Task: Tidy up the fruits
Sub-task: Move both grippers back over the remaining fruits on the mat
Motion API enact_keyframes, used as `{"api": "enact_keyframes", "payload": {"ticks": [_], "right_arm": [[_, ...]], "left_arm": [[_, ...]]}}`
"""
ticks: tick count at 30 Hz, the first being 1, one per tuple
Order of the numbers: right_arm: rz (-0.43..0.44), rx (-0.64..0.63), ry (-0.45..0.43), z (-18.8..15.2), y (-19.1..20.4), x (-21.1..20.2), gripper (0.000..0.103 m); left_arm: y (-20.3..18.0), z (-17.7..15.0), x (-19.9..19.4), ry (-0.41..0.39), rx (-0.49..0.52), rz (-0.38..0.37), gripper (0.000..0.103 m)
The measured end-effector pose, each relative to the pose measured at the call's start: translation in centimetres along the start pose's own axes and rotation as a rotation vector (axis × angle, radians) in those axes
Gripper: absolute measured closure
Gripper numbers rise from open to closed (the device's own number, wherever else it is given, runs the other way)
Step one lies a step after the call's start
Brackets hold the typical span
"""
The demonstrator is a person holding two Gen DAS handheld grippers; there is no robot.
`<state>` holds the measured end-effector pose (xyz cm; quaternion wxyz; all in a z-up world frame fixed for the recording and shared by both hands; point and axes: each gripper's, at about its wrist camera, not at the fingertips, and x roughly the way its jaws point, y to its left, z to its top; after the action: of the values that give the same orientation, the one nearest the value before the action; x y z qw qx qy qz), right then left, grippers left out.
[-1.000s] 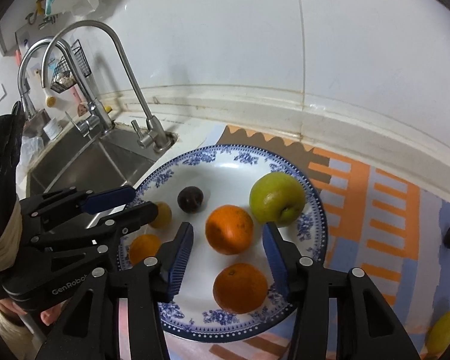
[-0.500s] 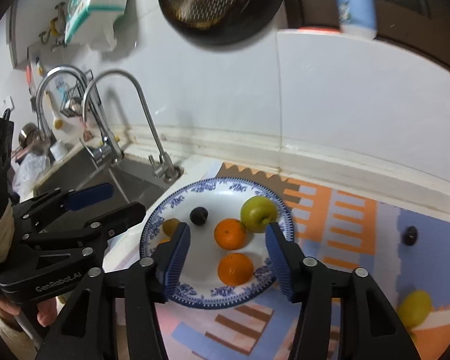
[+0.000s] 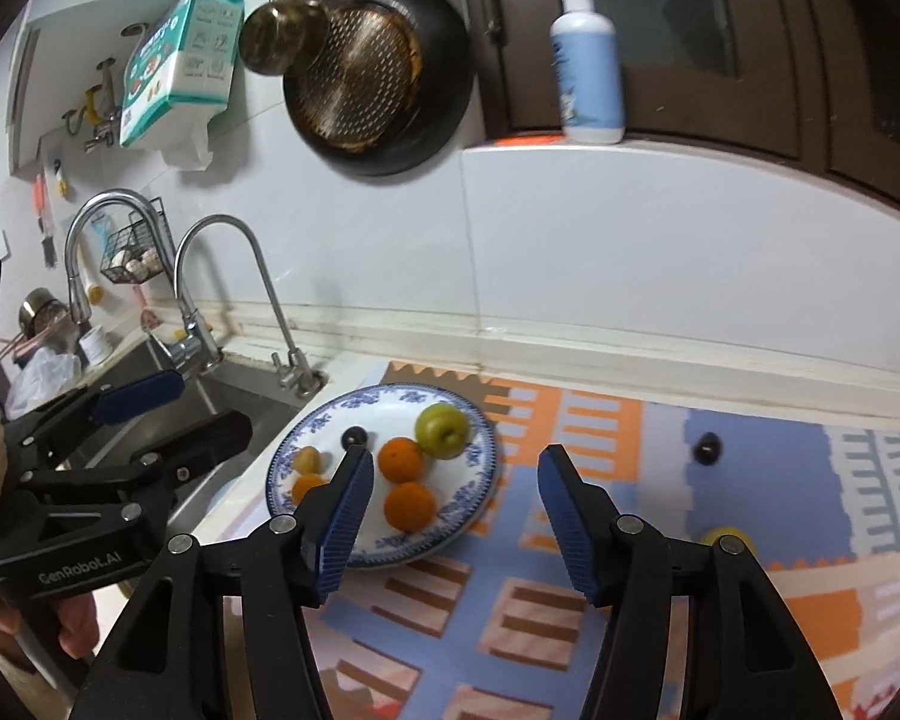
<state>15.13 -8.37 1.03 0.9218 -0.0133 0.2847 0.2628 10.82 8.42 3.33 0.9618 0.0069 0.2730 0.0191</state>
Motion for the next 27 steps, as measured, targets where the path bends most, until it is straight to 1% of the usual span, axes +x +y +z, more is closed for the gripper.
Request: {"api": "enact_keyframes", "payload": {"ticks": [12,18,27], "right_arm": [[-0.109,0.04,-0.052,-1.8,-2.9,-5.3,0.045],[-0.171,0.062,-0.054,-2.9,-4.4,-7.0,0.045],[-0.25,0.079,-0.061,-3.9,-6.4,-8.7,0.045]], "left_arm": [[-4.6,-0.2,-1.6,-0.031,0.079,-0.095,0.023],[-6.7,-0.3,-1.2,-0.03,0.1,-0.161,0.023],[-9.8,-0.4,0.4,-0.018,0.145,-0.256,0.023]]}}
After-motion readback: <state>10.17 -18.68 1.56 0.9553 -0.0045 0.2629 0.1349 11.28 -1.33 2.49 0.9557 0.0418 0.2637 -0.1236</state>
